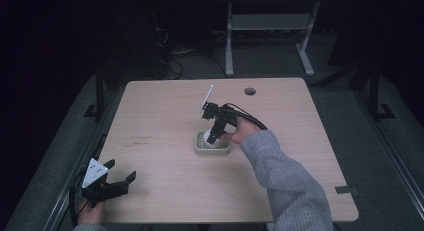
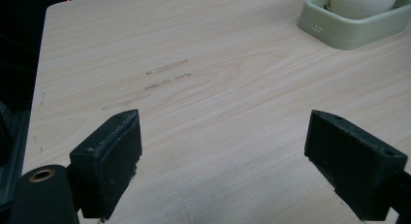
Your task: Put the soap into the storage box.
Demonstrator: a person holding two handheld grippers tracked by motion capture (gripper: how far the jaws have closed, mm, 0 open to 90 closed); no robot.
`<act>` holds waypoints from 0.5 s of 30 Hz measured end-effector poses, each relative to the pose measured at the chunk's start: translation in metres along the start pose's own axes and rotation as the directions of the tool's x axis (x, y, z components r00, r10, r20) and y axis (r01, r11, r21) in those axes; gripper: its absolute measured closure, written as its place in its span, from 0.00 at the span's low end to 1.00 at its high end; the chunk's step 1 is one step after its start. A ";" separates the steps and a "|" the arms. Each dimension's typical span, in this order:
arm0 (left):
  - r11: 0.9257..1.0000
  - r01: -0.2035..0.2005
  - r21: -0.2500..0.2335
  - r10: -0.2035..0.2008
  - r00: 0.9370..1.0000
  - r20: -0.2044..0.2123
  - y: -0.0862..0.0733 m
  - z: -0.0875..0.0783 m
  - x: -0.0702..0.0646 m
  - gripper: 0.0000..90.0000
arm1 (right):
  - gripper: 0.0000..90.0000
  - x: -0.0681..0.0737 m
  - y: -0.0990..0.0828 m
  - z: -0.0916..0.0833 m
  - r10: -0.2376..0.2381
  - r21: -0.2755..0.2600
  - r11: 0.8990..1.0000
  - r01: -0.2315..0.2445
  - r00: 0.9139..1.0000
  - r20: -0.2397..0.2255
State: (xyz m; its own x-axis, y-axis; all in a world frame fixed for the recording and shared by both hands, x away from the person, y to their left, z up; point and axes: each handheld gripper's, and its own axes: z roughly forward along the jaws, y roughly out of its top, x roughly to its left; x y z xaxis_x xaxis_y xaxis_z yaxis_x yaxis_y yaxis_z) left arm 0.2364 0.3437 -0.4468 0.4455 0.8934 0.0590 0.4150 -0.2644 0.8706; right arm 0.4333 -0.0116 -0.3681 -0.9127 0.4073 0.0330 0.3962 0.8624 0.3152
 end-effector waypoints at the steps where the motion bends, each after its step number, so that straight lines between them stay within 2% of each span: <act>1: 1.000 0.000 0.001 0.000 1.000 0.000 0.000 0.000 0.000 0.14 | 0.22 0.000 -0.001 -0.001 0.000 -0.002 1.000 0.000 1.000 -0.001; 6: 1.000 -0.001 0.000 0.001 1.000 0.000 0.000 0.000 0.000 0.14 | 0.22 -0.001 -0.006 -0.007 0.005 -0.007 1.000 -0.005 1.000 0.003; 15: 1.000 0.001 -0.001 -0.001 1.000 -0.001 0.000 0.000 -0.001 0.14 | 0.22 -0.002 -0.020 -0.013 0.027 -0.009 1.000 -0.027 1.000 -0.016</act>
State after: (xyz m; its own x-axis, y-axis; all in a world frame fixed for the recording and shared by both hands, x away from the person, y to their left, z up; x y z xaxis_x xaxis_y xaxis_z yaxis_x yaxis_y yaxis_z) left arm 0.2365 0.3432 -0.4470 0.4444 0.8939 0.0586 0.4146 -0.2632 0.8711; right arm 0.4262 -0.0339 -0.3623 -0.9032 0.4255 0.0569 0.4200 0.8483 0.3224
